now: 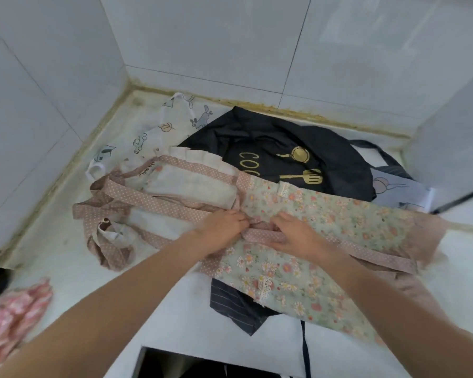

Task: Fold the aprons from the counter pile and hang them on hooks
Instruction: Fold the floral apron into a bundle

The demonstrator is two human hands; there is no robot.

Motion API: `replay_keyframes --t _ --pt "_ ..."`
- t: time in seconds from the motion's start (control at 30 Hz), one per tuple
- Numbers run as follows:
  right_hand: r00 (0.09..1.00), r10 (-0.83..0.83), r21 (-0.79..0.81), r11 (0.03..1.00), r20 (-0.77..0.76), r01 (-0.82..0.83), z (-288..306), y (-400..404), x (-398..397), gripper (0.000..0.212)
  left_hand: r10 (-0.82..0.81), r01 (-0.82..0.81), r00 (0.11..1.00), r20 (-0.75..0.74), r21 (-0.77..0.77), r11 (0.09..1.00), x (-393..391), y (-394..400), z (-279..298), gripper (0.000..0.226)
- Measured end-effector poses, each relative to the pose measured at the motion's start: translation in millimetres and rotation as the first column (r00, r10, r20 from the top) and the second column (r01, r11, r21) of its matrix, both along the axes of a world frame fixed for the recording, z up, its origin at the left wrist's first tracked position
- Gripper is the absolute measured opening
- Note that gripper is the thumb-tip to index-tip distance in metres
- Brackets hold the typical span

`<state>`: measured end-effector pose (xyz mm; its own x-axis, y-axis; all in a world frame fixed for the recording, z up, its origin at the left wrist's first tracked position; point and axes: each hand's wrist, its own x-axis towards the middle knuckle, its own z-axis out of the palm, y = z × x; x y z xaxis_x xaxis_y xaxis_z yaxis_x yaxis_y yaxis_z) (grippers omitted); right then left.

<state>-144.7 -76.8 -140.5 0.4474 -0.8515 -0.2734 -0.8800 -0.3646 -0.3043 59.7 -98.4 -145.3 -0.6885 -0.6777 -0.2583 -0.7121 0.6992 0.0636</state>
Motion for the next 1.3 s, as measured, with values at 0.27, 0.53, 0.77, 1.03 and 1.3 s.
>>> replay_keyframes --t 0.27,0.53,0.77,1.03,1.3 --pt "0.950 -0.180 -0.196 0.972 -0.254 0.132 13.0 35.8 -105.0 0.040 0.137 -0.163 0.967 0.217 0.111 0.980 -37.8 -17.4 24.6 0.030" --pt "0.791 -0.535 0.164 0.787 -0.298 0.595 20.1 57.9 -193.4 0.062 0.245 -0.305 0.910 0.334 0.143 0.941 -52.3 -37.9 28.8 0.021" --pt "0.743 -0.438 0.322 0.703 -0.506 0.634 32.5 50.6 -194.9 0.070 0.118 -0.274 0.888 0.444 0.305 0.912 -75.3 -59.7 49.2 0.016" --pt "0.824 -0.423 0.024 0.885 -0.377 0.465 66.0 -30.6 -176.1 0.030 0.181 -0.205 0.962 0.205 0.104 0.973 -101.4 -104.0 48.3 0.063" --pt "0.832 -0.382 0.052 0.898 -0.404 0.437 11.8 -59.6 -176.7 0.058 0.260 -0.287 0.907 0.332 0.033 0.957 -100.0 -121.5 24.5 0.041"
